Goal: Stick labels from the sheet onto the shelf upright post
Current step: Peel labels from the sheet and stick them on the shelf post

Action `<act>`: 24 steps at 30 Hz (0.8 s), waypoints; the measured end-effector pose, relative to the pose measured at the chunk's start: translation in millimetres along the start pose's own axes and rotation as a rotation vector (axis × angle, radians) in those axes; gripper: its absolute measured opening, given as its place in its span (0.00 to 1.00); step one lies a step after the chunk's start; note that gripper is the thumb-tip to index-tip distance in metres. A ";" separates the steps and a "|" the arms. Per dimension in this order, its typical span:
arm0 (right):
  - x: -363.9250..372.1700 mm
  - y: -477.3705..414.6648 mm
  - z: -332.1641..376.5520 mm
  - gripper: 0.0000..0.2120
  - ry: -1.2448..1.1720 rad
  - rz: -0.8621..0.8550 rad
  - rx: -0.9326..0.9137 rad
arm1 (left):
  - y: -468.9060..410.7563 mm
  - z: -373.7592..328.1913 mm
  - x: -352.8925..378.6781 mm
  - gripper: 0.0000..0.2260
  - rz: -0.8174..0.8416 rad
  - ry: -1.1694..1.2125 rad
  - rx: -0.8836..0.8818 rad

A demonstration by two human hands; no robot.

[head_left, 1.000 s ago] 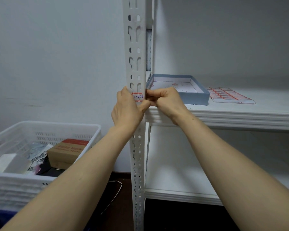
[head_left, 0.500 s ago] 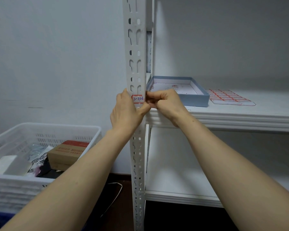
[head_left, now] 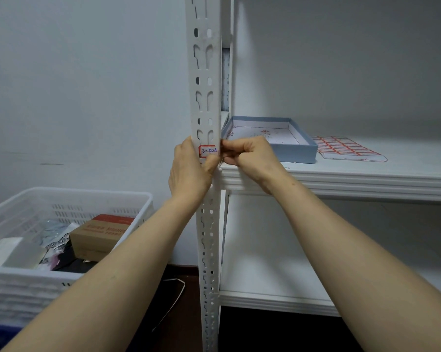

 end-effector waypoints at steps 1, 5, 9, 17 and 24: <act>-0.1 0.2 0.0 0.19 0.003 0.001 -0.004 | 0.0 1.4 -0.3 0.14 0.004 0.017 0.005; -0.7 -0.6 -0.3 0.20 0.018 0.001 -0.013 | -2.3 3.0 -0.3 0.20 -0.014 0.121 -0.048; -0.2 -0.9 -0.5 0.20 0.021 0.004 -0.016 | -3.3 5.1 3.4 0.21 -0.008 0.106 -0.058; 0.1 -2.1 -1.8 0.20 0.022 0.014 -0.024 | -4.5 1.5 12.9 0.19 -0.031 0.266 -0.023; 0.6 0.2 0.7 0.19 0.023 0.011 -0.039 | -1.9 2.5 20.2 0.34 0.000 0.382 -0.031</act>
Point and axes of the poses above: each hand's wrist, its own y-axis away from the middle knuckle, its own x-axis out of the palm, z = x × y, the point moved 5 cm from there along -y, towards the middle knuckle, and after that the axes turned 8 degrees about x, right-handed, at the moved point
